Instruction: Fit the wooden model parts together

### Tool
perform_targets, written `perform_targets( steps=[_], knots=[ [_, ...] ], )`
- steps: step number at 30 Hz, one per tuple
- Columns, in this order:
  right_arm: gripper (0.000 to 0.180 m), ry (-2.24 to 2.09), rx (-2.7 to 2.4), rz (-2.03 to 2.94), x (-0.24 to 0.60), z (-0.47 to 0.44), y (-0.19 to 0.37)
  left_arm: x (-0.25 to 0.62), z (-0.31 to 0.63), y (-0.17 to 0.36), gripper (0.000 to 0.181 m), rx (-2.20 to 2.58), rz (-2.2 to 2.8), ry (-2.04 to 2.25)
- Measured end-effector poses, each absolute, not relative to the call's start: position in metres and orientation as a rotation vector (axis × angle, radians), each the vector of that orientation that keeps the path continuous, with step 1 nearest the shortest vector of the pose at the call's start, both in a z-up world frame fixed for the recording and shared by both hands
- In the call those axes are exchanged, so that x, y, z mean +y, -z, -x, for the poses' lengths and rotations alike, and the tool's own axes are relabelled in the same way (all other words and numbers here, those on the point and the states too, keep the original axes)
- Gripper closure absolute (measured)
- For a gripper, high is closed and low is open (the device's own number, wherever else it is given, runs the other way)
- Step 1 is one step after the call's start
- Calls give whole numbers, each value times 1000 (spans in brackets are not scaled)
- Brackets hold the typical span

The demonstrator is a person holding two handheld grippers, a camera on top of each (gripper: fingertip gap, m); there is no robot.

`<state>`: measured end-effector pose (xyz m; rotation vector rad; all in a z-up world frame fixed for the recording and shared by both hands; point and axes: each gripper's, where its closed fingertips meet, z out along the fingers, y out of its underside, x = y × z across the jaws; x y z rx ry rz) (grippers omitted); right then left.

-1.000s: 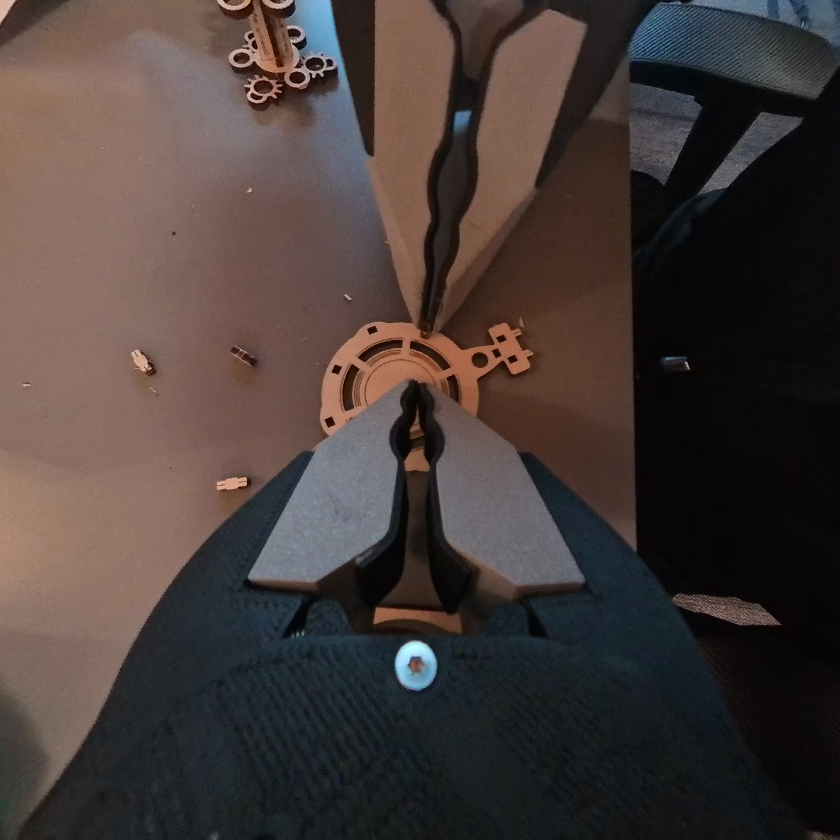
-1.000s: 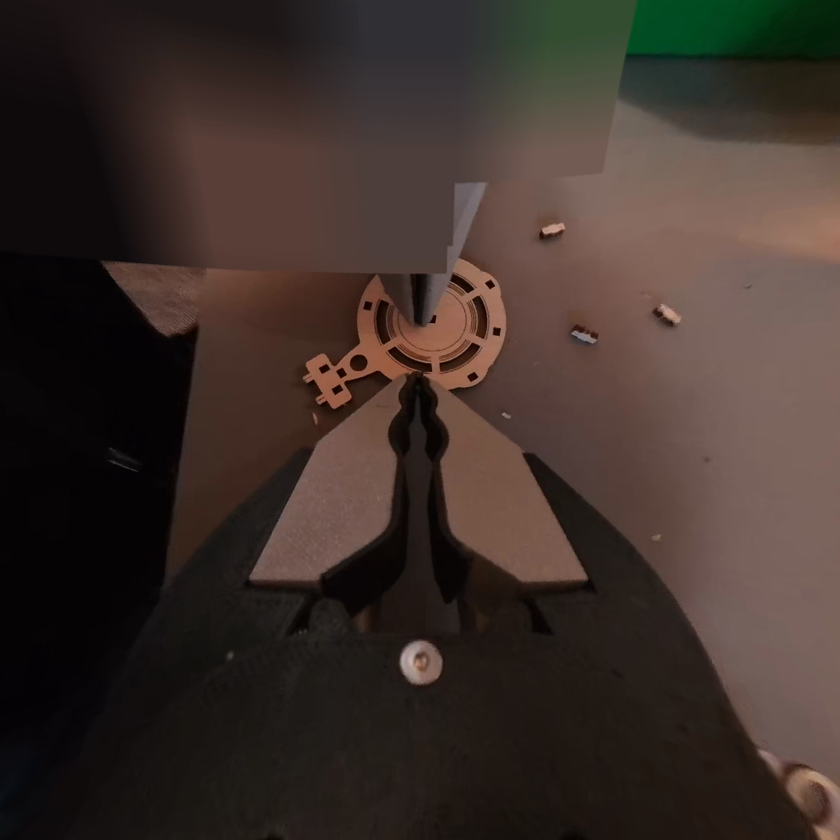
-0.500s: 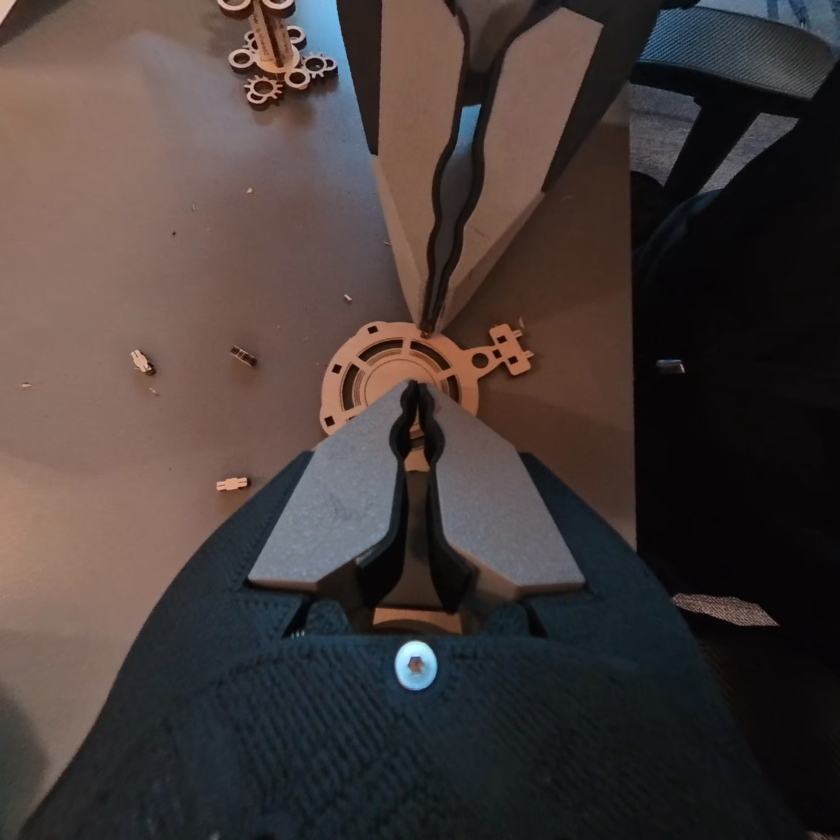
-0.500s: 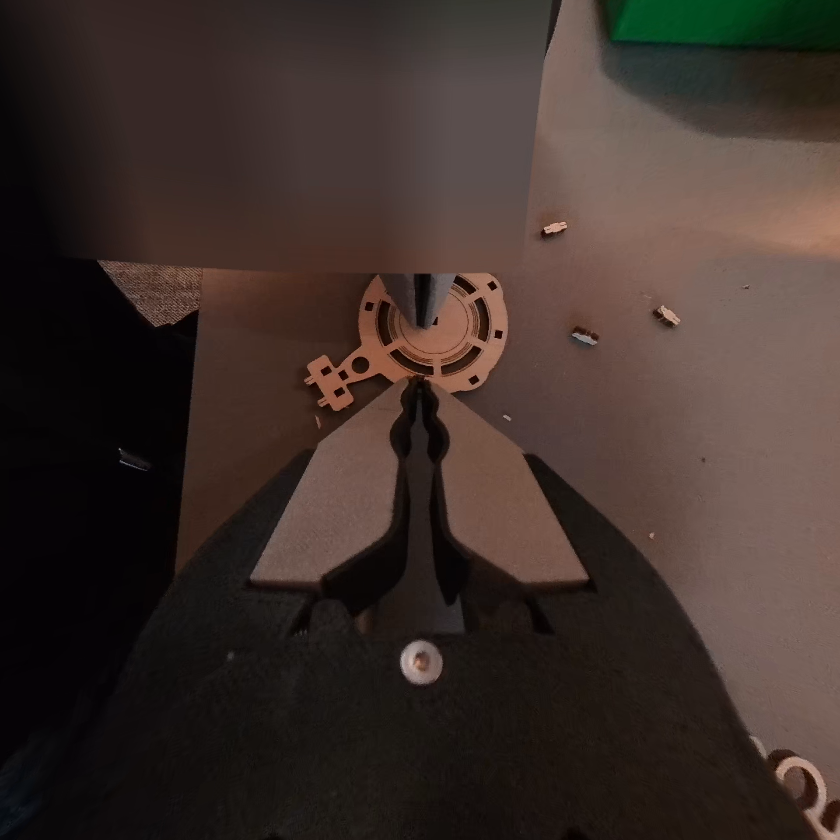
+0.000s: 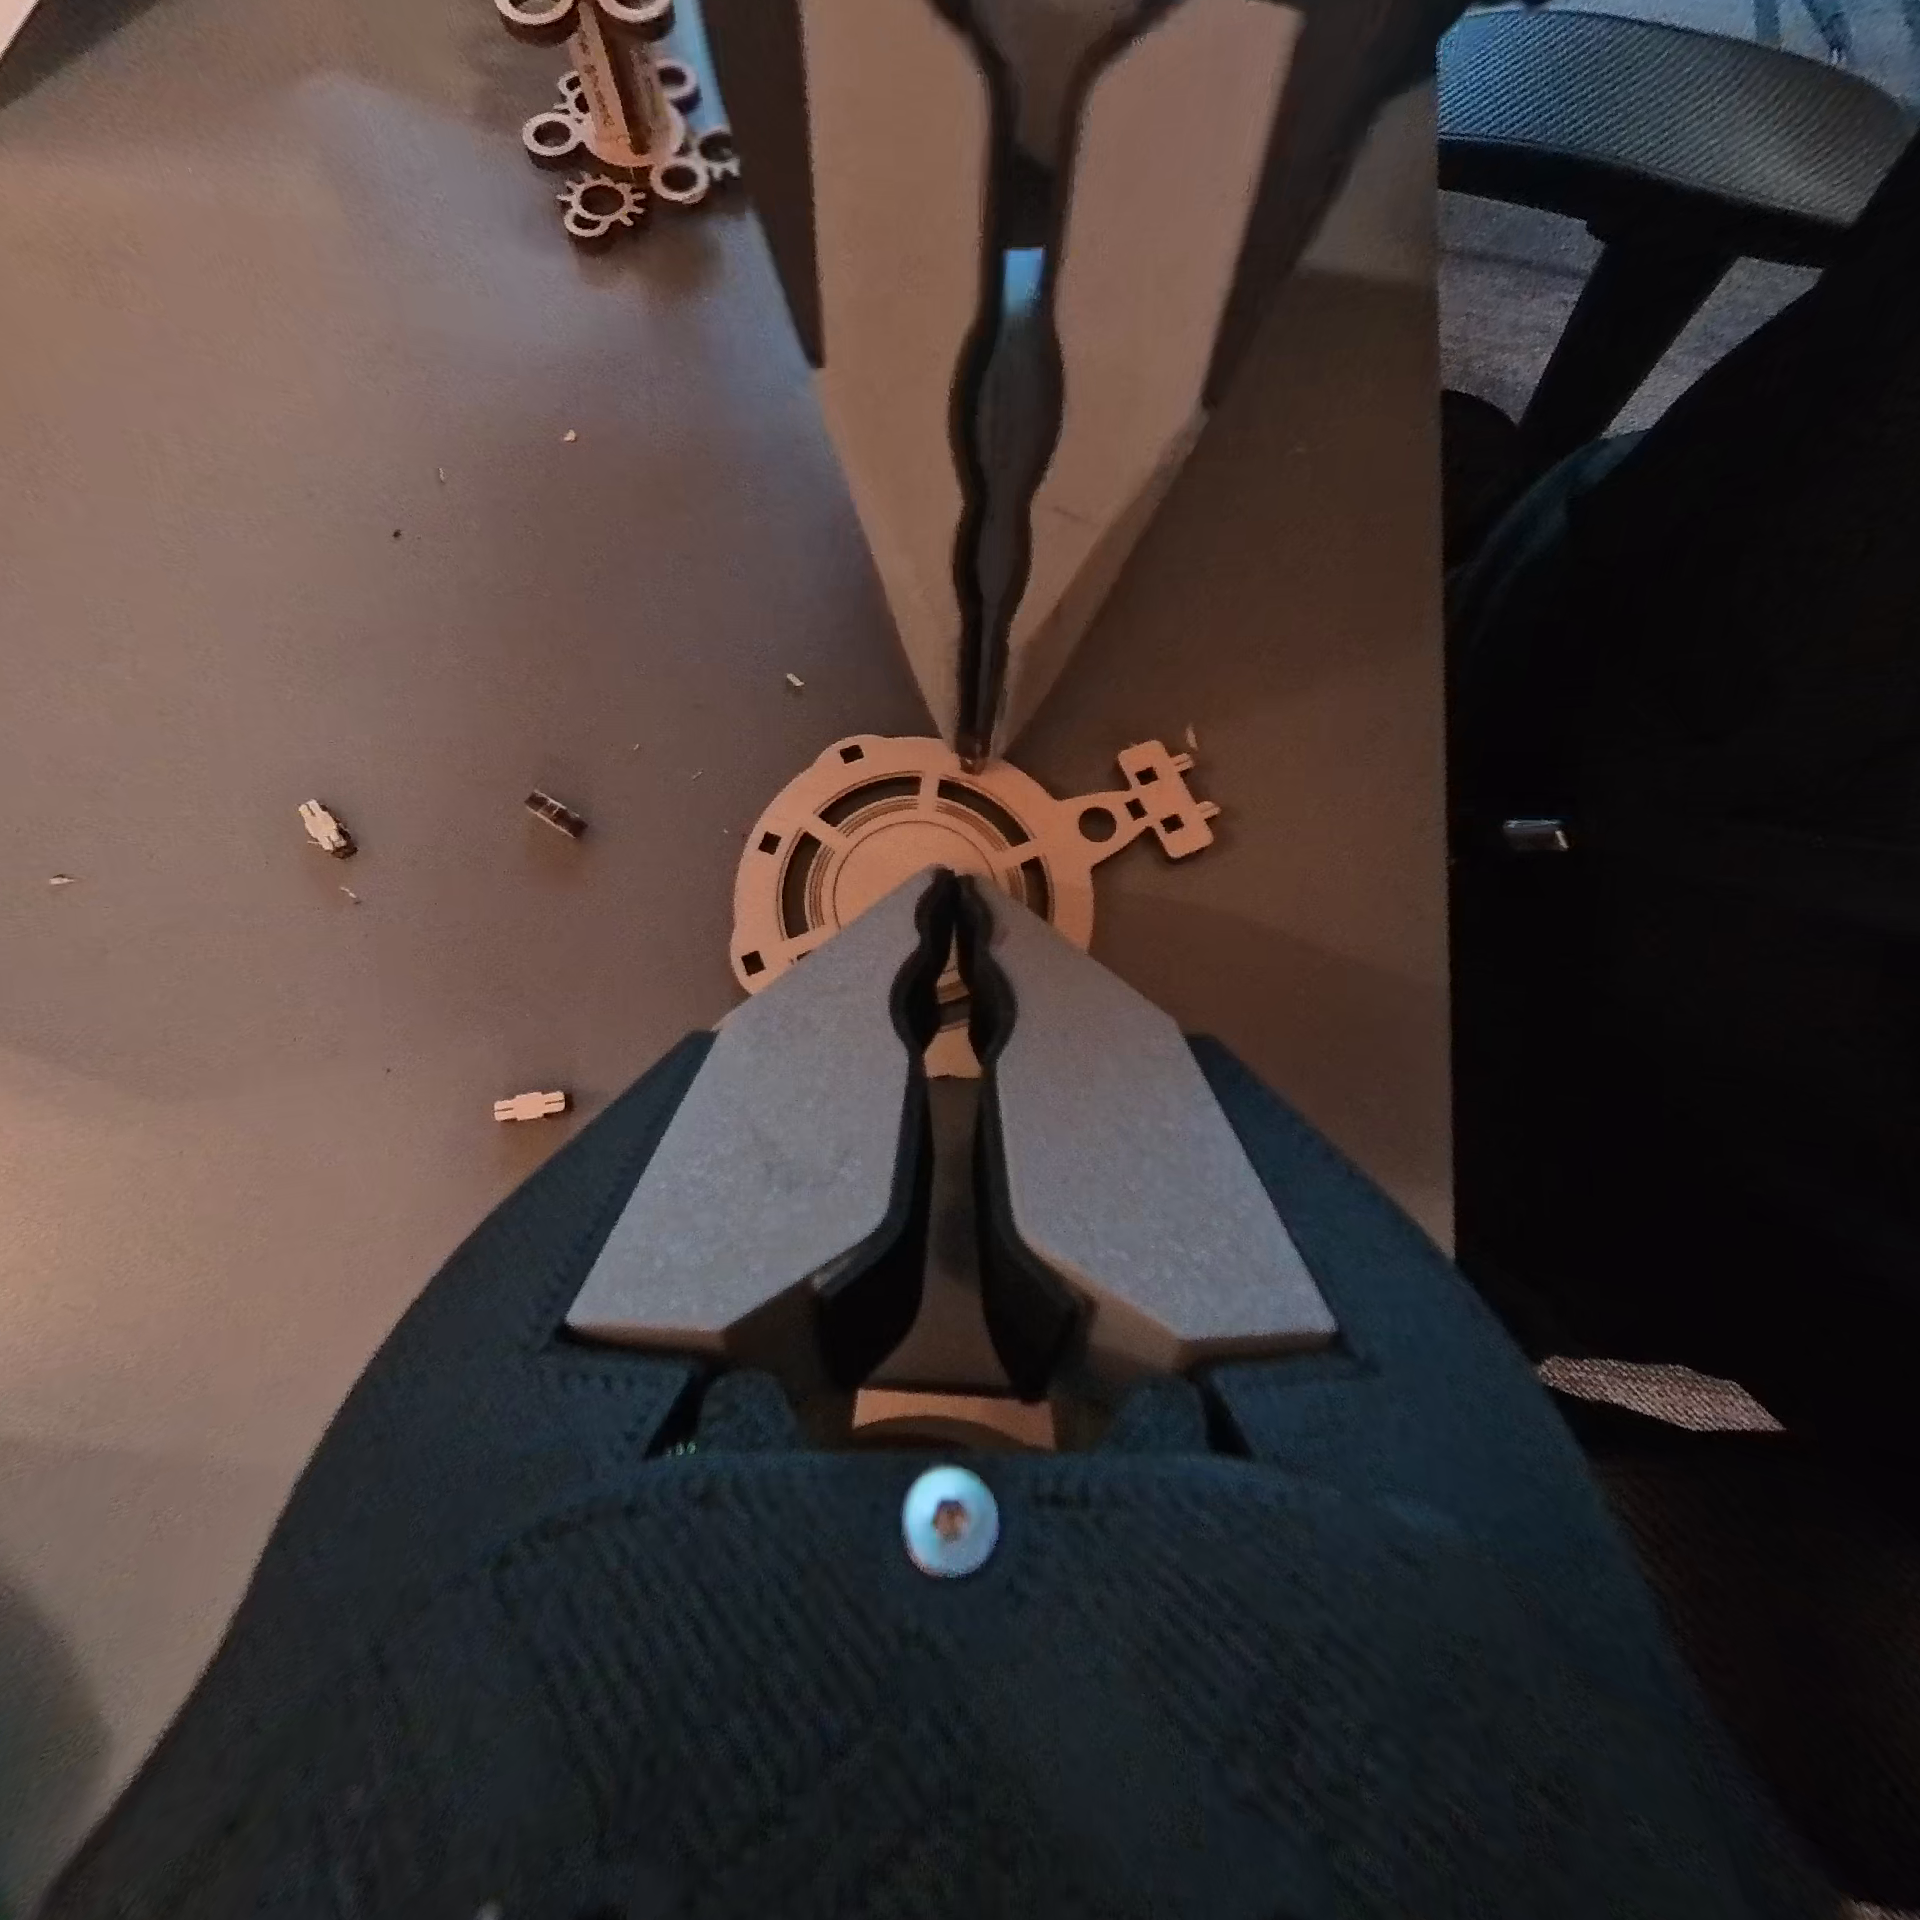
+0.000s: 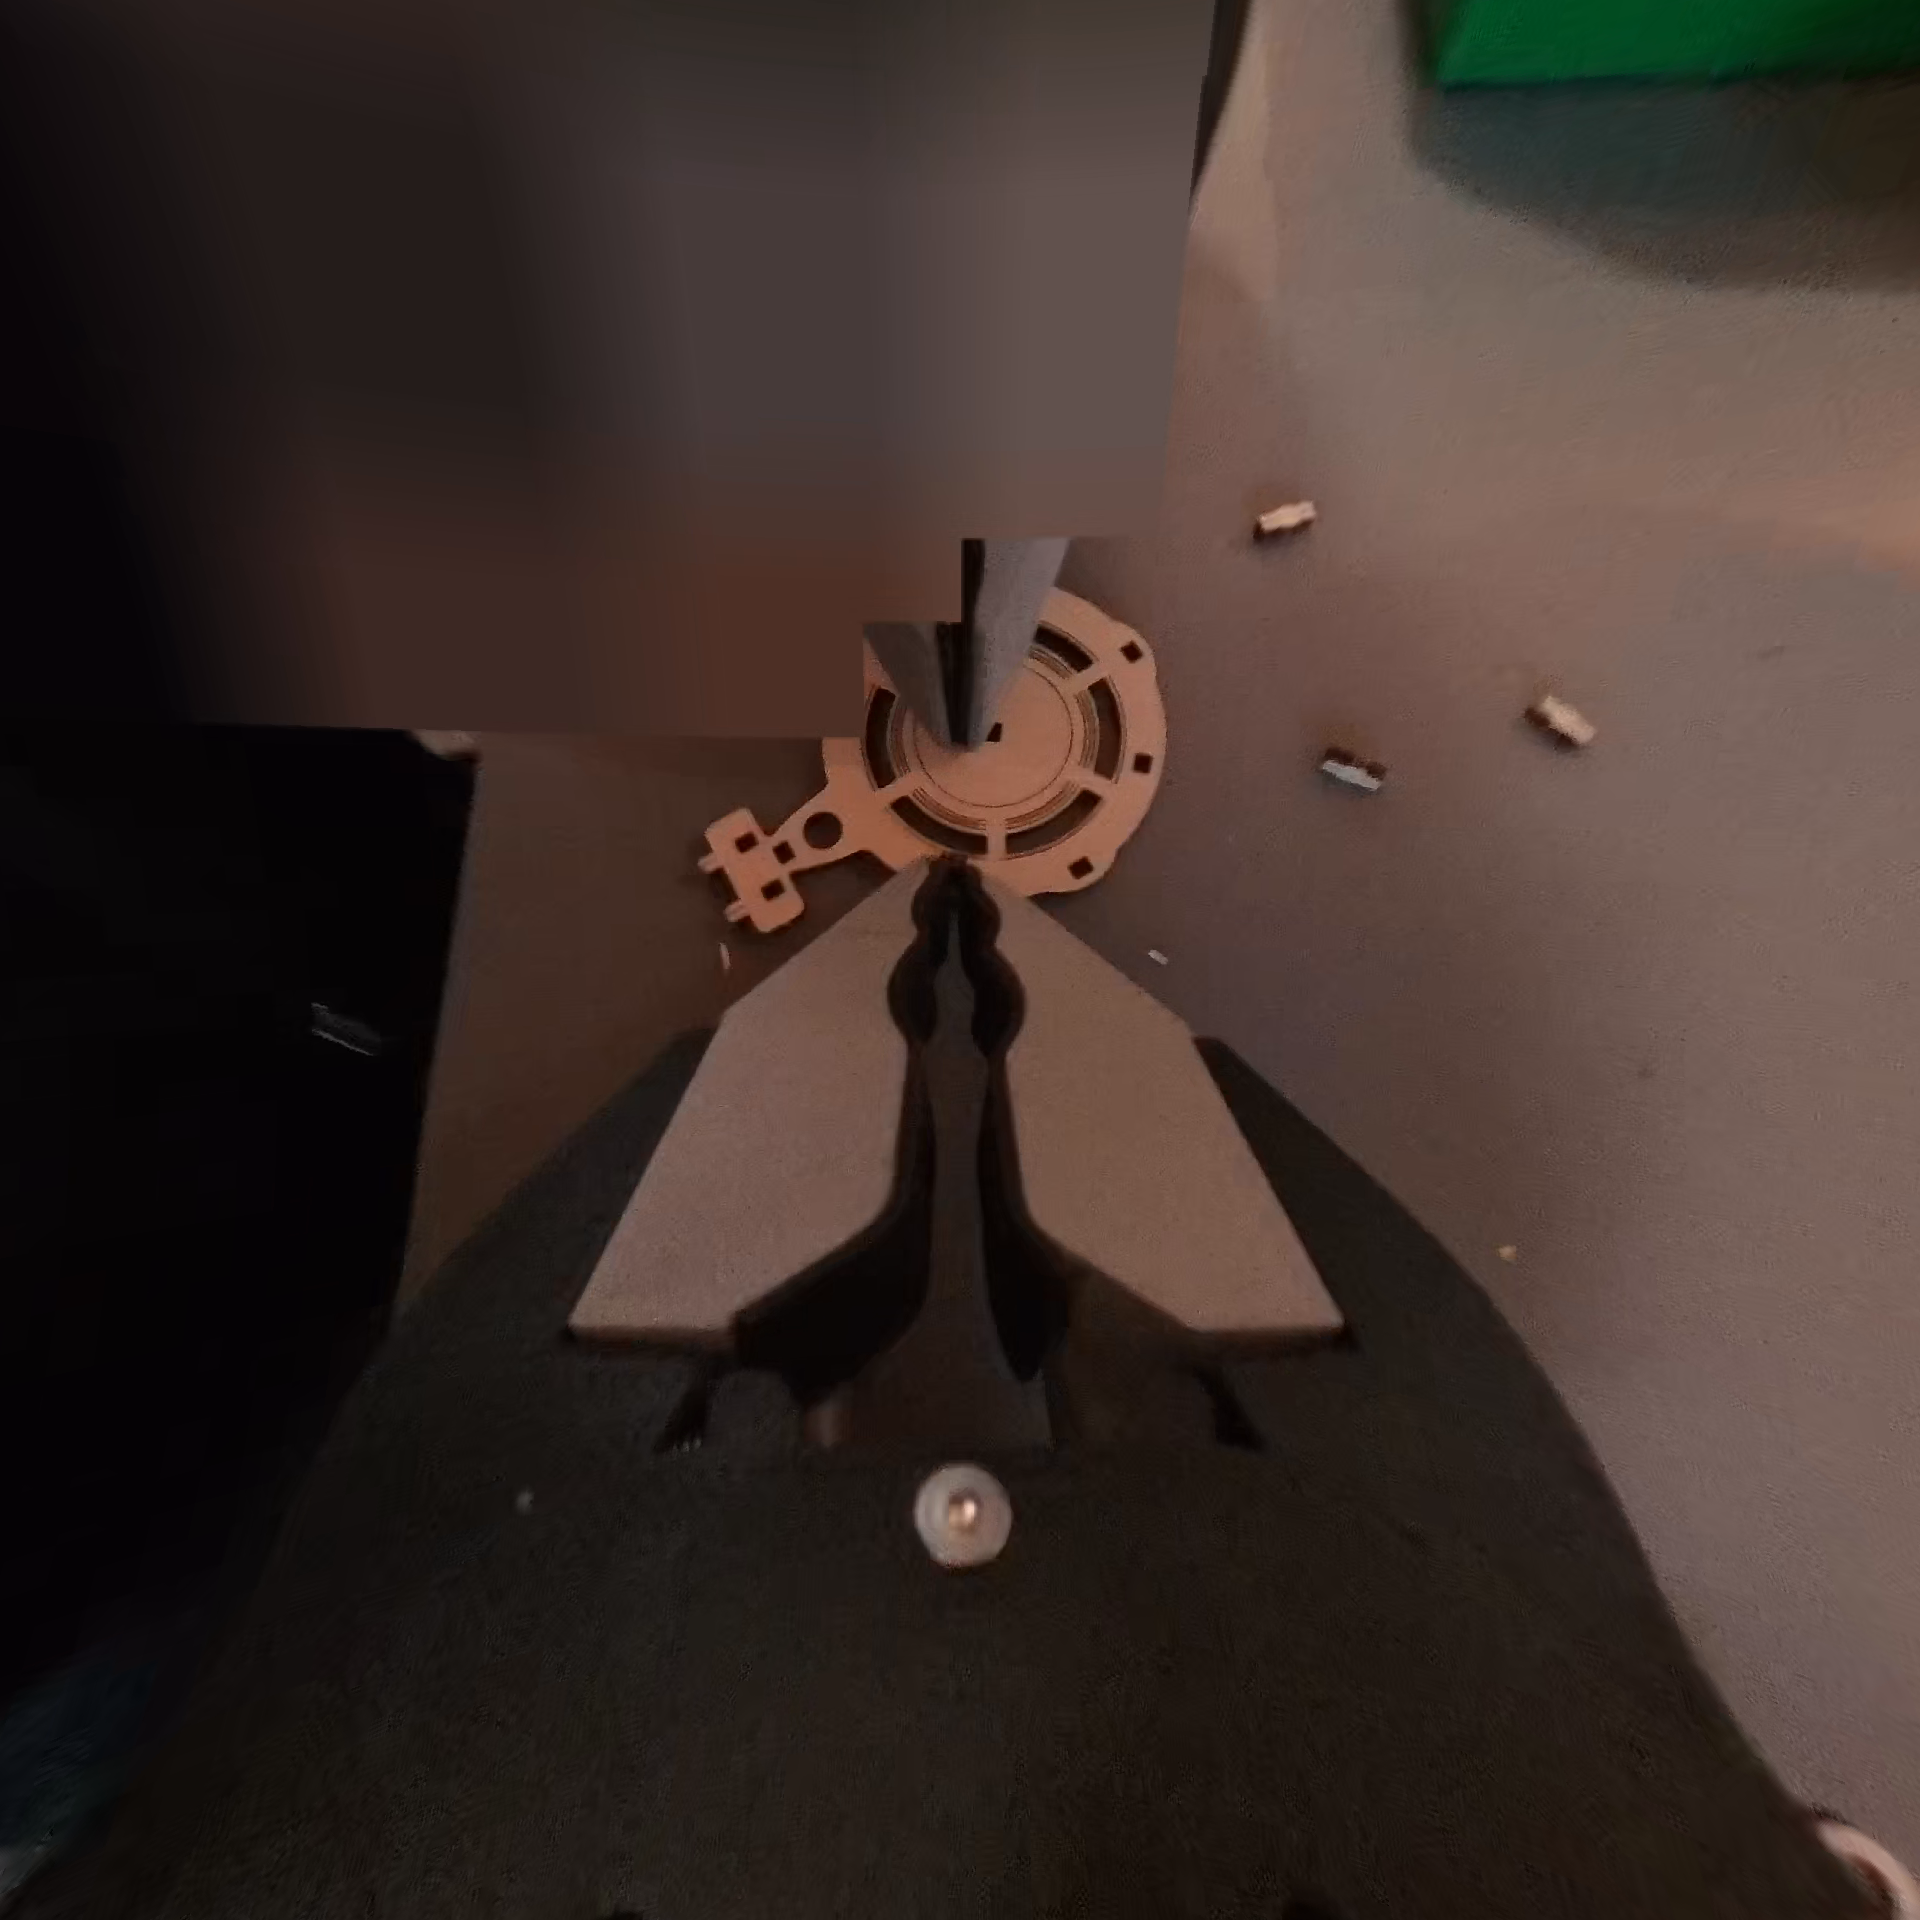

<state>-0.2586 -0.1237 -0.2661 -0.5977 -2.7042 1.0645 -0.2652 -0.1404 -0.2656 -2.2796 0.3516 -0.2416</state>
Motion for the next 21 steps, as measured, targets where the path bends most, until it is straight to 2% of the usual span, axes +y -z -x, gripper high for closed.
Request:
perform_targets(
  steps=[3,8,13,17,21],
  knots=[
    [178,-902,-2630,430,-123,259,266,-140,265,266,181,351,2280,242],
    [179,-1195,-2724,697,-124,258,266,-140,265,266,181,354,2279,237],
    [178,-926,-2666,482,-123,258,267,-140,265,266,181,351,2280,244],
    [179,-1198,-2721,700,-124,258,266,-140,265,266,181,353,2279,239],
    [180,-1233,-2682,715,-125,258,264,-140,265,266,181,351,2280,242]
  ],
)
